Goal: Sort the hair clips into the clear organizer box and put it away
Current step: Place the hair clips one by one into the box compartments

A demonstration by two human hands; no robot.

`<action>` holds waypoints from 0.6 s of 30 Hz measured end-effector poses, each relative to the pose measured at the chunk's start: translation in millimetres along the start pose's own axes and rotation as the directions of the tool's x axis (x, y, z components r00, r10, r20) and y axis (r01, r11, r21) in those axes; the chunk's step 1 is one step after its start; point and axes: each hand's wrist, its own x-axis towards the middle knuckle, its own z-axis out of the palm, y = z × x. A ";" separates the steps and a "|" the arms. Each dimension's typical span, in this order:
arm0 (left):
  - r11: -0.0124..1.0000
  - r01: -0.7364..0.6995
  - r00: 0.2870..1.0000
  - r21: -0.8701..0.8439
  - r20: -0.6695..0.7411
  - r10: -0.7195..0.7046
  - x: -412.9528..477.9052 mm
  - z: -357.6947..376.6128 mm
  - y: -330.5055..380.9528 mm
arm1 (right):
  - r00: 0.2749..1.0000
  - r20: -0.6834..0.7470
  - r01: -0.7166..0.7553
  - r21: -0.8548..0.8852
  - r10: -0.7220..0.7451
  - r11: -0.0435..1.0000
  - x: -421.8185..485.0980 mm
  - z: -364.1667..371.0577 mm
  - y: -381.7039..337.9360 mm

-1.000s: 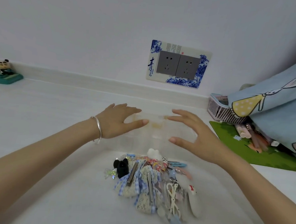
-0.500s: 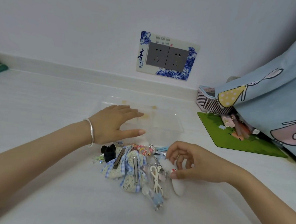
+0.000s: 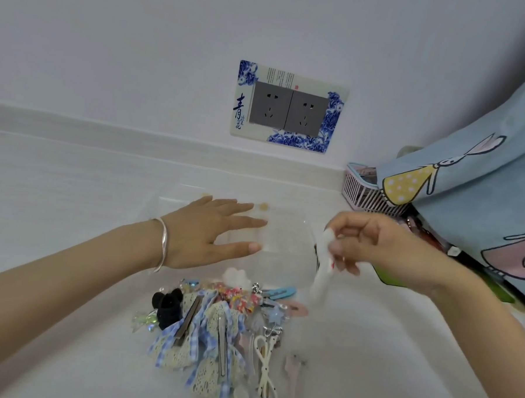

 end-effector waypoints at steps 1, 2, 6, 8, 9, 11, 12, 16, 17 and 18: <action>1.000 -0.003 1.000 -0.007 -0.009 0.003 0.2 0.7 -0.2 | 0.998 -0.057 0.028 0.011 -0.027 1.000 6.1 -5.4 -3.4; 1.000 -0.006 1.000 -0.013 -0.022 0.006 0.5 1.3 -0.7 | 0.992 -0.113 0.048 -0.005 -0.048 0.999 13.9 -11.2 -4.8; 1.000 -0.007 0.999 -0.004 -0.035 0.007 1.5 3.8 -3.6 | 0.969 -0.236 0.030 -0.189 -0.075 0.981 46.9 -24.4 -2.4; 1.000 -0.009 0.999 -0.008 -0.035 0.009 0.9 4.4 -4.1 | 0.980 -0.187 0.002 -0.342 -0.070 0.940 59.2 -24.6 1.4; 1.000 -0.011 0.999 -0.008 -0.034 0.011 0.7 4.5 -4.3 | 0.987 -0.147 -0.007 -0.430 -0.063 0.903 63.9 -23.8 3.7; 1.000 -0.013 0.999 -0.004 -0.030 0.013 0.1 4.7 -4.6 | 0.996 -0.085 -0.012 -0.542 -0.041 0.840 71.0 -23.3 6.6; 1.000 -0.012 1.000 -0.005 -0.028 0.012 0.5 4.8 -4.8 | 0.997 -0.066 -0.015 -0.562 -0.027 0.827 74.3 -24.4 6.8; 1.000 -0.012 1.000 -0.004 -0.026 0.012 -0.2 3.4 -3.7 | 1.000 -0.022 -0.015 -0.635 0.002 0.773 81.5 -25.6 5.7; 1.000 -0.012 1.000 -0.004 -0.025 0.012 -0.4 3.0 -3.5 | 1.000 -0.019 -0.017 -0.645 0.006 0.764 82.9 -23.9 6.7; 1.000 -0.011 1.000 -0.007 -0.024 0.011 0.0 2.8 -3.4 | 1.000 -0.016 -0.019 -0.652 0.012 0.758 84.7 -22.4 8.8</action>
